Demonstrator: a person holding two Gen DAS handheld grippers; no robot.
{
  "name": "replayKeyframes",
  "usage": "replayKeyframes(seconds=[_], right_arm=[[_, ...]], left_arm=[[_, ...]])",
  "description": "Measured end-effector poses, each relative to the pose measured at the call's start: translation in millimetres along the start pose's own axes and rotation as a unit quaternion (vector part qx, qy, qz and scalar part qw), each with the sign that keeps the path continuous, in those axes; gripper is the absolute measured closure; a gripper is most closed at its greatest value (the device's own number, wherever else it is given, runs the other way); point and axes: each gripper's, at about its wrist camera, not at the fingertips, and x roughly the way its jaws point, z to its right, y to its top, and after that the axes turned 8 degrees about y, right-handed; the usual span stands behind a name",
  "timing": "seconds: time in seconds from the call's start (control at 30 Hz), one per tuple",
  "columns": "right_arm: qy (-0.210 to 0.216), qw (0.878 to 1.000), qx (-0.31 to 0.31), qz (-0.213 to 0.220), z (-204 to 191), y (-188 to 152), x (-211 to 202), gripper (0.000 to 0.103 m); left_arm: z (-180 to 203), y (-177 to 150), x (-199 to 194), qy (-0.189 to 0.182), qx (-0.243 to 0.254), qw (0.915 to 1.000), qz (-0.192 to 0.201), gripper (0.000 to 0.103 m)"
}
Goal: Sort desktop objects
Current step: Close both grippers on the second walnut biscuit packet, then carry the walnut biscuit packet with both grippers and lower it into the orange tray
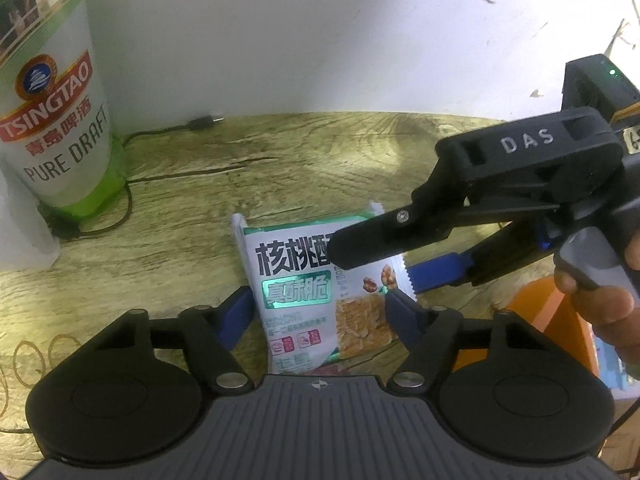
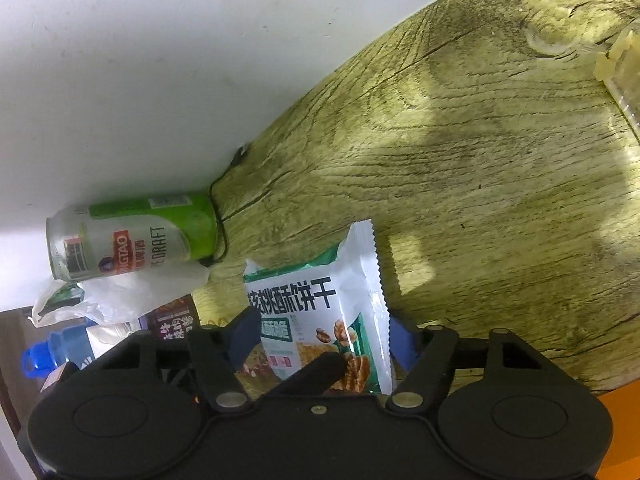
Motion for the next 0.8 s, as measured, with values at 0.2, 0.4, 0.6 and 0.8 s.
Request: replayKeyframes(seconds=[0.2,0.4,0.6,0.8], right_arm=[[0.001,1.0,-0.001,0.005,-2.0,-3.1,0.1,0.041],[0.006,1.0,-0.016,0.012,-13.5,-6.7,-4.5,0.041],[0.015,0.999,-0.035,0.022,-27.9,-14.1,-15.6,0.041],[0.023,0.998,-0.051,0.029,-40.4,-28.1,-24.9,0.041]], left_arm=[[-1.3,0.3,-2.3,-0.001,-0.001,1.0,0.003,0.039],[0.1,0.2,-14.9,0.002,0.002,0.9999,0.015,0.039],[2.9,-2.4,-38.5,0.007,0.003,0.9994,0.033,0.039],[10.3,-9.1,-61.8,0.013,0.008,0.9986,0.051,0.039]])
